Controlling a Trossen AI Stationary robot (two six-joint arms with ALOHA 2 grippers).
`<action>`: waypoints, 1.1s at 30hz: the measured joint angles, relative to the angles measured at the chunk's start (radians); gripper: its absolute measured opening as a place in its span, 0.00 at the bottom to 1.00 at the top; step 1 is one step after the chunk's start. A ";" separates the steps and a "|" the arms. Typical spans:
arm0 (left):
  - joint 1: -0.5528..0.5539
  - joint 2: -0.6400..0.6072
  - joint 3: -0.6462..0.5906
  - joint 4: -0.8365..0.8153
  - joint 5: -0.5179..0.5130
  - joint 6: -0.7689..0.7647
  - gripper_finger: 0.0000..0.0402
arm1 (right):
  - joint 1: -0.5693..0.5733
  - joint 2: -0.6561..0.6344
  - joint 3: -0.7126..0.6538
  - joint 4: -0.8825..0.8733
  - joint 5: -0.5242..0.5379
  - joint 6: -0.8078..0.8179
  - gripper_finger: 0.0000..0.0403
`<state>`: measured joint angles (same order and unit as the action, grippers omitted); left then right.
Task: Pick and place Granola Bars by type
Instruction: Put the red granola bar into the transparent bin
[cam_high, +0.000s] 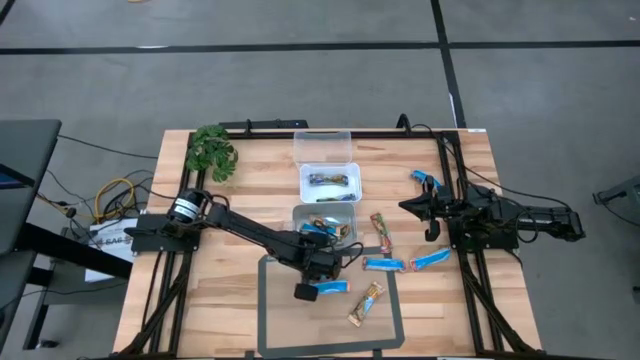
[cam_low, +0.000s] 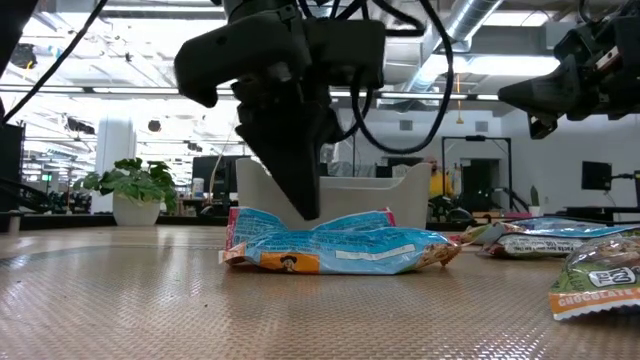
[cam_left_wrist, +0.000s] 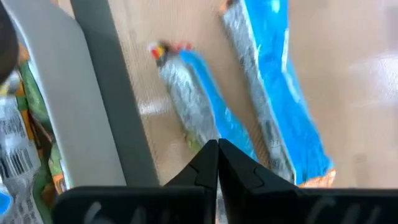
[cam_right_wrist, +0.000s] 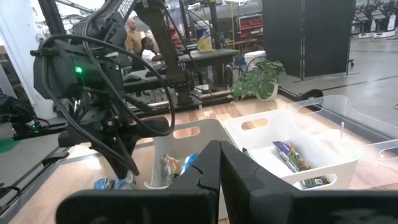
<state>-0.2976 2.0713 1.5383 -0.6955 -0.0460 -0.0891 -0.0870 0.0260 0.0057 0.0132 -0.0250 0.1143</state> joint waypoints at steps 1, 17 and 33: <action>-0.002 -0.004 0.000 0.008 0.000 0.000 0.03 | 0.000 0.000 0.000 0.000 0.000 0.000 0.00; 0.001 -0.001 0.000 0.080 0.007 -0.058 0.49 | 0.000 0.000 0.000 0.000 0.000 0.000 0.00; 0.021 0.058 -0.001 0.129 0.010 -0.056 0.54 | 0.000 -0.001 0.000 0.000 0.000 0.000 0.00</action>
<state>-0.2768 2.1296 1.5375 -0.5666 -0.0360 -0.1448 -0.0868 0.0251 0.0059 0.0134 -0.0250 0.1143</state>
